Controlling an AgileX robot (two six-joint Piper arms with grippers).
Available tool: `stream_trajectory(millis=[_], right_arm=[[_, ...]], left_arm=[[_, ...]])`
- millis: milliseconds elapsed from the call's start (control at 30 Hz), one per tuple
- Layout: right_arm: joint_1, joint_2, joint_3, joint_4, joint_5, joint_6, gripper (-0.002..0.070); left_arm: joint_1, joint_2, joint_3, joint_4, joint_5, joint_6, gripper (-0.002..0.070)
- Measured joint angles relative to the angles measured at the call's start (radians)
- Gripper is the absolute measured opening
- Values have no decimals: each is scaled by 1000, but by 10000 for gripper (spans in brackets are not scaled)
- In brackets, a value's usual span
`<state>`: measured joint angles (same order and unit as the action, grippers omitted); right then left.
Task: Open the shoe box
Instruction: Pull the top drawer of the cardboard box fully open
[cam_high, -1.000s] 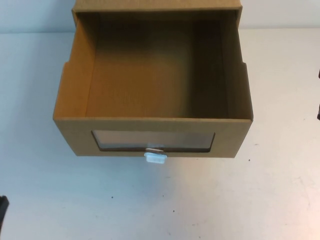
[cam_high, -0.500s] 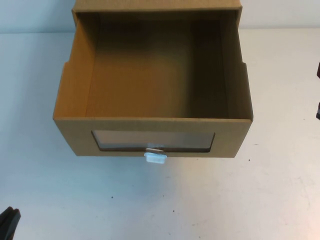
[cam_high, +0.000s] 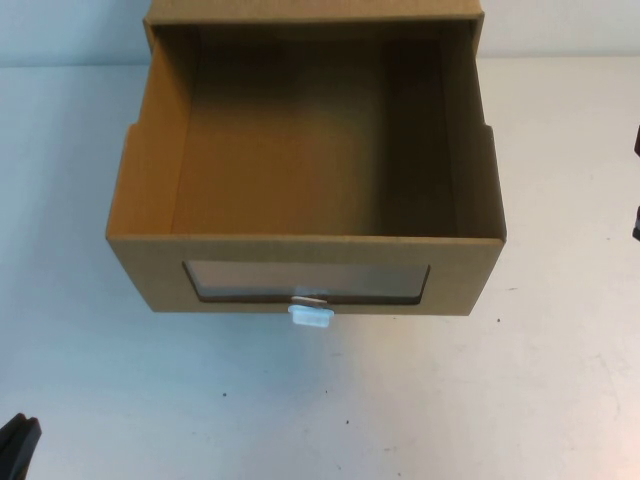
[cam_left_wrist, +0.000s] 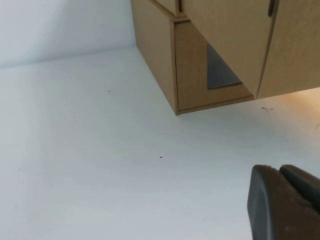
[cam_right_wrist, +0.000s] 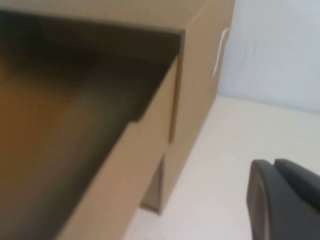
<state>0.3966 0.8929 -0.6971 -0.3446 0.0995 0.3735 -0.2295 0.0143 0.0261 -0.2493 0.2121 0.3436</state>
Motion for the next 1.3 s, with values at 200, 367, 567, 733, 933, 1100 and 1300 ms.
stream_trajectory(millis=[200,367,567,733,933,1100,1300], right_arm=[[-47,-17,39,-63,128,0,-13],[-193,-150,236,-69,30,0,-13],[-377,-412,541,-58,-167,0,-13],[-410,-622,705,-32,-193,0,-13],[-376,-828,720,-9,-51,15,-14],[-305,-901,720,-9,56,16,-14],[-272,-901,720,-13,77,19,-13]], left_arm=[[0,0,0,0,0,0,-5],[0,0,0,0,0,0,-5],[0,0,0,0,0,0,-5],[0,0,0,0,0,0,-5],[0,0,0,0,0,0,-5],[0,0,0,0,21,0,-5],[0,0,0,0,33,0,-5]])
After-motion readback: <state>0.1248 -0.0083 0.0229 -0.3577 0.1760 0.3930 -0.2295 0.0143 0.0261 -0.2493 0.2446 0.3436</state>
